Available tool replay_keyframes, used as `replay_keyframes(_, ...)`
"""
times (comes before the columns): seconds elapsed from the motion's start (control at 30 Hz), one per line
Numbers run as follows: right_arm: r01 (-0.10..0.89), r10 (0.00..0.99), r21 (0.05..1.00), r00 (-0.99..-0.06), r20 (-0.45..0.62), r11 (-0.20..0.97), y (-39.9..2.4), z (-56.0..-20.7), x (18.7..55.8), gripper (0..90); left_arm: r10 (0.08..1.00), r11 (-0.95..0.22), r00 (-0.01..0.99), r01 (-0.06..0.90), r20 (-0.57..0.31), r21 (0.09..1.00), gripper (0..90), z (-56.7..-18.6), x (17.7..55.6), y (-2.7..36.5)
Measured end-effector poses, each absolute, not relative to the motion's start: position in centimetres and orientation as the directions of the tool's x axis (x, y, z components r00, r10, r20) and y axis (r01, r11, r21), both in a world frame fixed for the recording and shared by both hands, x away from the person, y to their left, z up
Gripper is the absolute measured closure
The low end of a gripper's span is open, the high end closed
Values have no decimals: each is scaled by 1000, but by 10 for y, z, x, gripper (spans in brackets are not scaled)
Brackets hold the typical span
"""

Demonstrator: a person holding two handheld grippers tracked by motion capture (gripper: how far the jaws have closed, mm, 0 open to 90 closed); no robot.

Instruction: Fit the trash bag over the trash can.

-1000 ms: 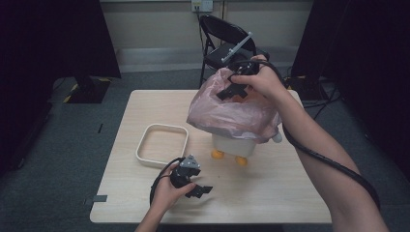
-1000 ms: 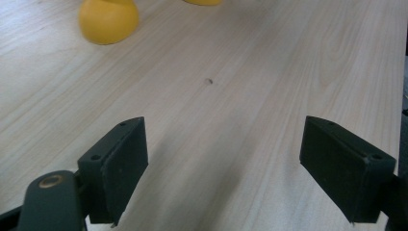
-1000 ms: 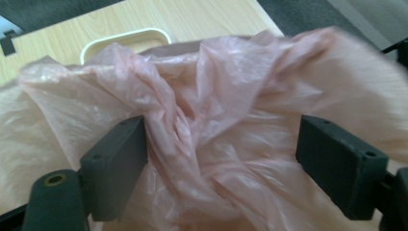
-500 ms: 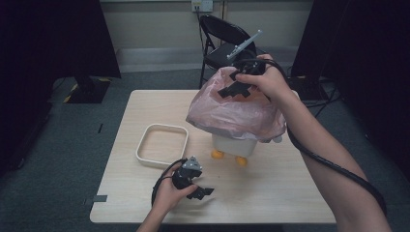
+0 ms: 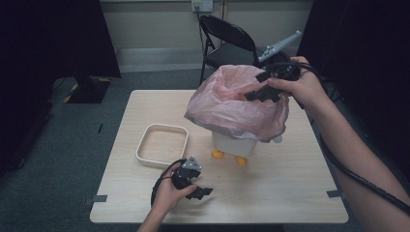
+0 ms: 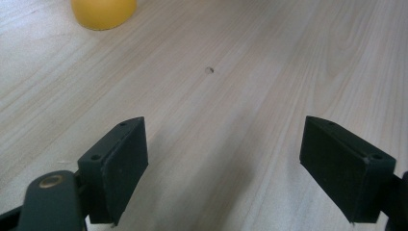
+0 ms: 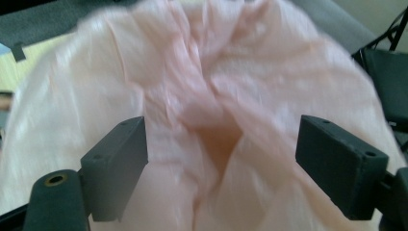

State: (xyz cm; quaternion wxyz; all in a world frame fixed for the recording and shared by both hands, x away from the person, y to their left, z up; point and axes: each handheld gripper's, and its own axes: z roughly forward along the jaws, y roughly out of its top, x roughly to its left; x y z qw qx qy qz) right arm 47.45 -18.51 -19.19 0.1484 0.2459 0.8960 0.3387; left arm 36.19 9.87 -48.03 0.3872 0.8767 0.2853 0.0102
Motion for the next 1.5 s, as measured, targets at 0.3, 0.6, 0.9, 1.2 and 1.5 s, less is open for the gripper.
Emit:
replay_keyframes(0.3,393,559,640,-826,-69,660,-195,-221,479,179,504,-538,838,494,-209,683,166,-482,362,96)
replay_keyframes(0.6,361,576,711,-814,-76,604,-208,-205,463,174,510,-540,836,495,-203,681,166,-482,362,98)
replay_keyframes(0.9,367,601,733,-796,-71,573,-250,-195,444,173,510,-549,836,497,-202,672,166,-484,361,95)
replay_keyframes(1.2,383,625,726,-777,-82,571,-291,-205,425,172,512,-548,834,501,-204,670,165,-485,362,95)
replay_keyframes(1.5,430,646,712,-762,-44,555,-313,-238,419,172,517,-547,831,504,-204,668,165,-485,362,95)
